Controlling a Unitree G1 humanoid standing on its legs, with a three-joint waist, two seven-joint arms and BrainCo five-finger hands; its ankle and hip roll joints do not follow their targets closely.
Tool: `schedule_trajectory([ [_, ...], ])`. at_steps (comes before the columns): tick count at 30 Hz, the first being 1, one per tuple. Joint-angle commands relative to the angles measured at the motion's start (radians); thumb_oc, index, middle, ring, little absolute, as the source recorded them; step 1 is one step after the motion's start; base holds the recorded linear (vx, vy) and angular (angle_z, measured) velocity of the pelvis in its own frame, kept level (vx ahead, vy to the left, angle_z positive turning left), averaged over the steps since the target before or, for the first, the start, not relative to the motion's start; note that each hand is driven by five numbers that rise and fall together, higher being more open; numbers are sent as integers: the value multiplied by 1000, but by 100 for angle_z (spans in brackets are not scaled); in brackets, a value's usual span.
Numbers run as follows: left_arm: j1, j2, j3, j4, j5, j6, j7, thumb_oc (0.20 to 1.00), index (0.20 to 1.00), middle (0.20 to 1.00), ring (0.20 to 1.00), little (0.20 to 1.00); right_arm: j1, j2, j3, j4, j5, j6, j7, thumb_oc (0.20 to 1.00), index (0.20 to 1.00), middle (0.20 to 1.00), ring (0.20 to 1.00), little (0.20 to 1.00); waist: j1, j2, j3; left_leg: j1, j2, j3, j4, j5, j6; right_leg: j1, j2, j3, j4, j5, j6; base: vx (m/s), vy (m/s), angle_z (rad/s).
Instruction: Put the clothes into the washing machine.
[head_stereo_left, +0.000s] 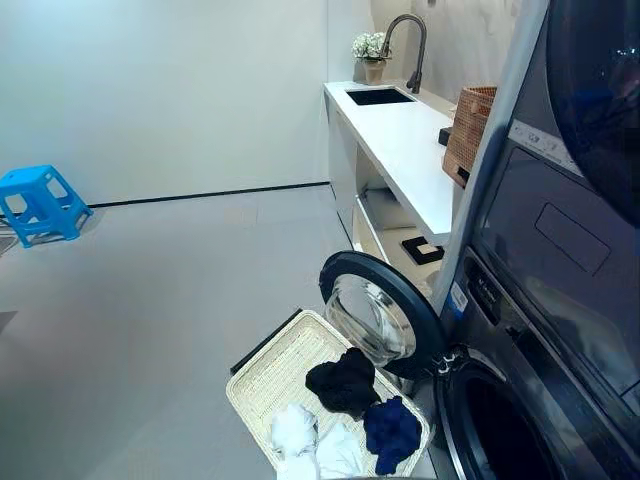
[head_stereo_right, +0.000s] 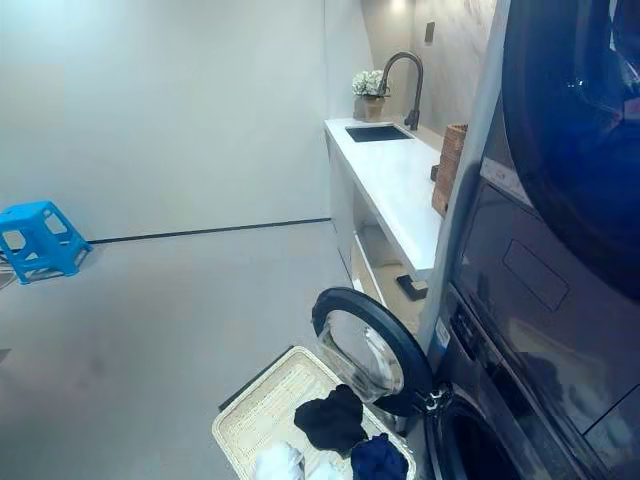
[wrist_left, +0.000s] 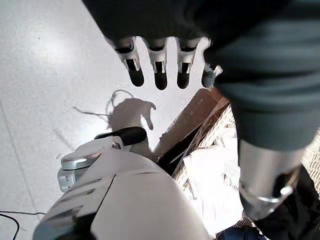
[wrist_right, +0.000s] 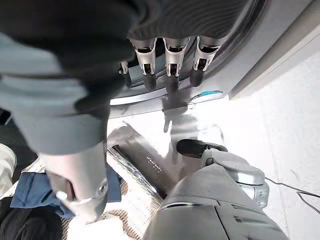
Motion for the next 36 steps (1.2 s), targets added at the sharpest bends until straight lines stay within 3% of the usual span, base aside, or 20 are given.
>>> schedule_trajectory([
  [1,-69,-3,-26,28,-7,-6,-7,1000,1000,1000,1000,1000,-79,21,7,57,-4,-11,-7,1000,1000,1000,1000,1000,39,-30,36,39,-37,97,6,-84,32,-61,-29,-11,4,39,72,64,-92,-9],
  [25,-72,3,-13,18,-34,-31,-10,1000,1000,1000,1000,1000,-81,14,6,52,5,-10,-3,1000,1000,1000,1000,1000,43,-29,41,39,-41,91,6,-83,31,-60,-29,-16,4,39,70,0,0,0],
  [35,-96,24,11,-34,-157,-107,53,1000,1000,1000,1000,1000,-110,-16,4,7,41,-5,-4,1000,1000,1000,1000,1000,49,-24,70,20,-35,79,6,-71,28,-76,-27,-13,4,45,69,30,4,0],
  [36,-132,32,0,-57,-214,-141,96,1000,1000,1000,1000,1000,-140,-22,21,-11,72,-13,-17,1000,1000,1000,1000,1000,52,-21,105,-16,-30,74,6,-57,29,-115,-27,-10,6,56,67,-91,3,-1],
])
